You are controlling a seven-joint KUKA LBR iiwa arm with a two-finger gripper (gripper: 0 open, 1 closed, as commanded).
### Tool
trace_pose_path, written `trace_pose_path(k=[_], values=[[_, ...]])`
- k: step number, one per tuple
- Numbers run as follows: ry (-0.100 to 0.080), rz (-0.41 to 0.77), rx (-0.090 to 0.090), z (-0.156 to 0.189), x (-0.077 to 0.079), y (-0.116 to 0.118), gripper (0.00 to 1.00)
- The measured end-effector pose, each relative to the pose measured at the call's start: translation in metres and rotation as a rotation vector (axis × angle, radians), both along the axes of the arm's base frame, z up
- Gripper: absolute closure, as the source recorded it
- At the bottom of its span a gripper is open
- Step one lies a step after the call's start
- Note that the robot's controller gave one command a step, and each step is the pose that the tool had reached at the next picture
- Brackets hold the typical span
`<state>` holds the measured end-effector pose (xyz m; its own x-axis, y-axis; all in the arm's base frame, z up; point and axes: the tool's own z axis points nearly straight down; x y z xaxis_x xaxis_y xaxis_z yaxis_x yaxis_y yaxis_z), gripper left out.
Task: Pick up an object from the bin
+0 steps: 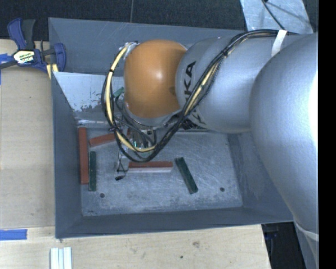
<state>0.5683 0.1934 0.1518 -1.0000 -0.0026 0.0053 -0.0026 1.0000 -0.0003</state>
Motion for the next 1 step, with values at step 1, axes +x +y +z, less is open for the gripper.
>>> trace_pose_path(k=[1], values=[[-0.002,0.126,-0.003,-0.0850,-0.0070,-0.0892,0.00]])
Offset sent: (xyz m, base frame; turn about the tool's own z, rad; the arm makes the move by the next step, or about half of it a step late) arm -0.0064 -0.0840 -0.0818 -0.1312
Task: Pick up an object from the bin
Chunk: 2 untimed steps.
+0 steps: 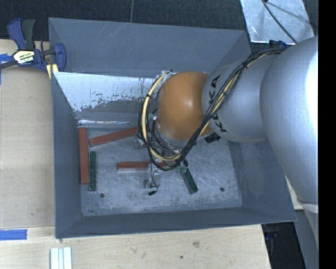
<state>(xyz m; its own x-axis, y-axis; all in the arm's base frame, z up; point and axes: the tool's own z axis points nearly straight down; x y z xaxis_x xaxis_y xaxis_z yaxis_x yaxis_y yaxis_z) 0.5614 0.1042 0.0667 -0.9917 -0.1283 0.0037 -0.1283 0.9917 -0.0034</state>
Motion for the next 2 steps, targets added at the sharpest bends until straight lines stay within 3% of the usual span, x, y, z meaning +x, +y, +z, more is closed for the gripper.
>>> trace_pose_path(k=[1,2], values=[[-0.008,-0.052,0.004,0.035,-0.007,-0.015,0.00],[-0.003,-0.211,0.004,0.038,-0.016,0.008,0.00]])
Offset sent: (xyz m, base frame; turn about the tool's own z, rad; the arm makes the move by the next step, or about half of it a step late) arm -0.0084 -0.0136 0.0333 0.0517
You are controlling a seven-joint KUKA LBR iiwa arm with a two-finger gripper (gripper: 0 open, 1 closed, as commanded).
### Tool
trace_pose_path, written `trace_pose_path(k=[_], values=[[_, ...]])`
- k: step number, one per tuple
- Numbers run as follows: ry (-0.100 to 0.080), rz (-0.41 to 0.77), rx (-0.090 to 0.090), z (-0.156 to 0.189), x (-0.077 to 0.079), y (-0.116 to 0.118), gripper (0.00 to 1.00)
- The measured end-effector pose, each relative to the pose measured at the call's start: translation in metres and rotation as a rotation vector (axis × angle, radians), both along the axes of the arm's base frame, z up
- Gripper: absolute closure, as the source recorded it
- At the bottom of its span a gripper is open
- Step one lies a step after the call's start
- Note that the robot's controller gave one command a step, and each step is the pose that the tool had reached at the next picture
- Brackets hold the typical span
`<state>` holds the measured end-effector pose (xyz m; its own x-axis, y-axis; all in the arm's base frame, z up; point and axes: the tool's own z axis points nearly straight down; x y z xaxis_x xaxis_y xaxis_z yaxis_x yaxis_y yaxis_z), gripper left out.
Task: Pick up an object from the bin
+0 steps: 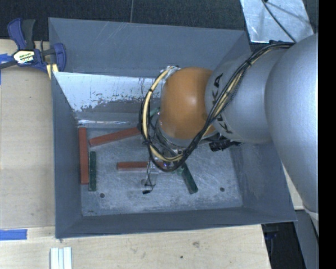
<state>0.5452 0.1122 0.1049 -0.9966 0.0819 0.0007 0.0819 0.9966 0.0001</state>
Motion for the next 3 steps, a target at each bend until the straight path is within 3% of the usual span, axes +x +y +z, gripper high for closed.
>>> trace_pose_path(k=[1,2,3], values=[[0.004,-0.073,-0.001,-0.0363,0.0061,0.0027,0.00],[0.003,-0.073,-0.001,-0.0360,0.0064,0.0024,0.00],[-0.001,-0.075,0.001,-0.0348,0.0076,0.0026,1.00]])
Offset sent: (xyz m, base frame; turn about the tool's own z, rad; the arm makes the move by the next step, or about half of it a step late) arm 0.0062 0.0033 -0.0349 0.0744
